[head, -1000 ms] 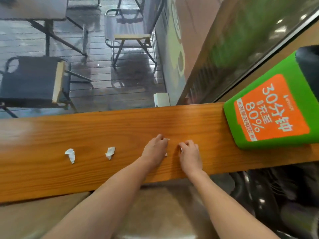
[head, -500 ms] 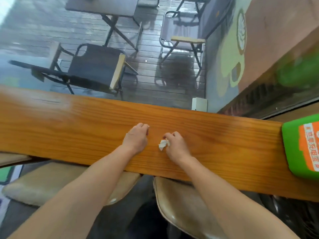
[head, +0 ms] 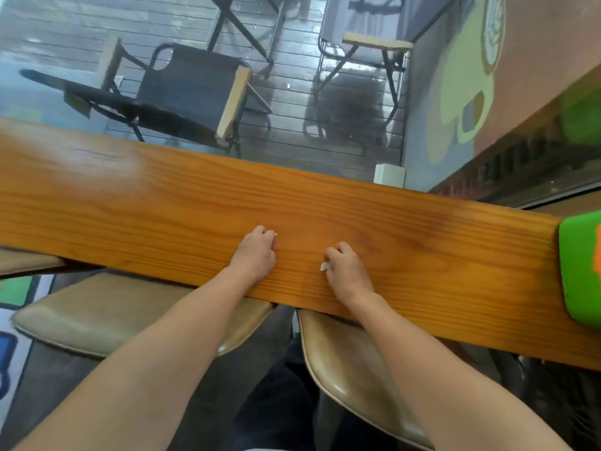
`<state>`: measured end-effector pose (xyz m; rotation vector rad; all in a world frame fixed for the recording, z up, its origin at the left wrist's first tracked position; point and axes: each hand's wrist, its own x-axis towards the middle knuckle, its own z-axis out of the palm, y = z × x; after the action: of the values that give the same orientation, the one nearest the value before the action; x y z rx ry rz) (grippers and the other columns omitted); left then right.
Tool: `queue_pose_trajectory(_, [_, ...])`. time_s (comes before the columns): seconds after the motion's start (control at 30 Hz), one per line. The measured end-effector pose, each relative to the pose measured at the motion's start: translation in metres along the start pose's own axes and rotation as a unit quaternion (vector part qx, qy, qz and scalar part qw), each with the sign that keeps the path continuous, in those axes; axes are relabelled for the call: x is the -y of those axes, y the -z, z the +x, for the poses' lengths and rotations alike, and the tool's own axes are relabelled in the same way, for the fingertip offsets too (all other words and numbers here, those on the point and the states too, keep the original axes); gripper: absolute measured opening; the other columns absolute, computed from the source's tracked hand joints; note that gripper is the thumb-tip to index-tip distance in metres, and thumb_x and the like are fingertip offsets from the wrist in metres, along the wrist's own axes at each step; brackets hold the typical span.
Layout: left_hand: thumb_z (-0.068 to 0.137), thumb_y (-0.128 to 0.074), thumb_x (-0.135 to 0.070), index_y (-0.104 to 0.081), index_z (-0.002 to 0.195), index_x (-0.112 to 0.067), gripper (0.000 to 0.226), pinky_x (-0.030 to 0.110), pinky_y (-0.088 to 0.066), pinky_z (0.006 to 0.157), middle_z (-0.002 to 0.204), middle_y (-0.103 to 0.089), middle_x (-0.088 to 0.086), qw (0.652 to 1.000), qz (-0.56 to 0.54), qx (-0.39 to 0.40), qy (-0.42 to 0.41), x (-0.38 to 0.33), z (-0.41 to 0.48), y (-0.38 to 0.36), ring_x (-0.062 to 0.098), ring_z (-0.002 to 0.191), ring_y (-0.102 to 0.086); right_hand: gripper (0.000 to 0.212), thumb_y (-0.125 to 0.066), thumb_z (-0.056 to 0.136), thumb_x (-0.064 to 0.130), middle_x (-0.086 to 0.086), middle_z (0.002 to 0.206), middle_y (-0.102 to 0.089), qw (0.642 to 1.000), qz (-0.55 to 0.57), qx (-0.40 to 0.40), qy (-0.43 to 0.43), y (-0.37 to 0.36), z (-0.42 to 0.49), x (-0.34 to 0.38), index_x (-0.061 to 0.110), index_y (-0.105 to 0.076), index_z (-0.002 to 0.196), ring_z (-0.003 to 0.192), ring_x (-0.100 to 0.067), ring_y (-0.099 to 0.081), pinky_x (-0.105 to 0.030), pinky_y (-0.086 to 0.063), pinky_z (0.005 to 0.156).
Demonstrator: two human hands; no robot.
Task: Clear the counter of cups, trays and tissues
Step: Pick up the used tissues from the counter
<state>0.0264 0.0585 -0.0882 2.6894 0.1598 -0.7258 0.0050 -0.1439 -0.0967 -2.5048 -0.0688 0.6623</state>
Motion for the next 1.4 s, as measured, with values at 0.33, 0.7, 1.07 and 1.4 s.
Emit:
queue_pose_trajectory(0.33, [0.085,-0.042,-0.01,-0.061,0.068,-0.013,0.026,0.032,-0.046,0.061,0.085,-0.069,0.011,0.985,0.002,0.136,-0.104,-0.18,-0.022,-0.009,0.03,0.076,-0.059,0.024,-0.043,0.082,0.011,-0.006,0.061,-0.057,0.888,0.346,-0.048,-0.299,0.096,-0.078,-0.083,0.015,-0.059,0.065,0.054,-0.025,-0.049,-0.023,-0.038,0.046])
queue_pose_trajectory(0.7, [0.1,-0.05,-0.028,-0.068,0.087,-0.005,0.032,0.036,-0.053,0.059,0.084,-0.072,0.018,0.904,0.134,0.198,-0.356,-0.412,-0.114,-0.099,0.037,0.079,-0.07,0.033,-0.061,0.095,0.032,-0.005,0.06,-0.051,0.7,0.556,-0.281,-0.351,0.152,-0.266,-0.239,0.012,-0.056,0.069,0.038,-0.015,-0.052,-0.019,-0.033,0.034])
queue_pose_trajectory(1.07, [0.085,-0.052,-0.045,-0.063,0.09,-0.024,0.024,0.036,-0.044,0.062,0.094,-0.061,0.005,0.818,0.243,0.111,-0.509,-0.501,-0.202,-0.265,0.036,0.086,-0.065,0.032,-0.061,0.09,0.045,-0.012,0.105,-0.07,0.774,0.265,-0.326,-0.473,0.093,-0.384,-0.37,0.019,-0.067,0.109,0.099,-0.033,-0.064,-0.037,-0.05,0.077])
queue_pose_trajectory(1.4, [0.085,-0.059,-0.02,-0.057,0.101,-0.023,0.017,0.041,-0.053,0.073,0.115,-0.056,0.005,0.841,0.295,0.161,-0.423,-0.531,-0.189,-0.414,0.032,0.09,-0.061,0.015,-0.065,0.089,0.027,-0.005,0.101,-0.058,0.788,0.258,-0.303,-0.471,0.016,-0.374,-0.477,0.018,-0.061,0.101,0.088,-0.027,-0.06,-0.037,-0.051,0.071])
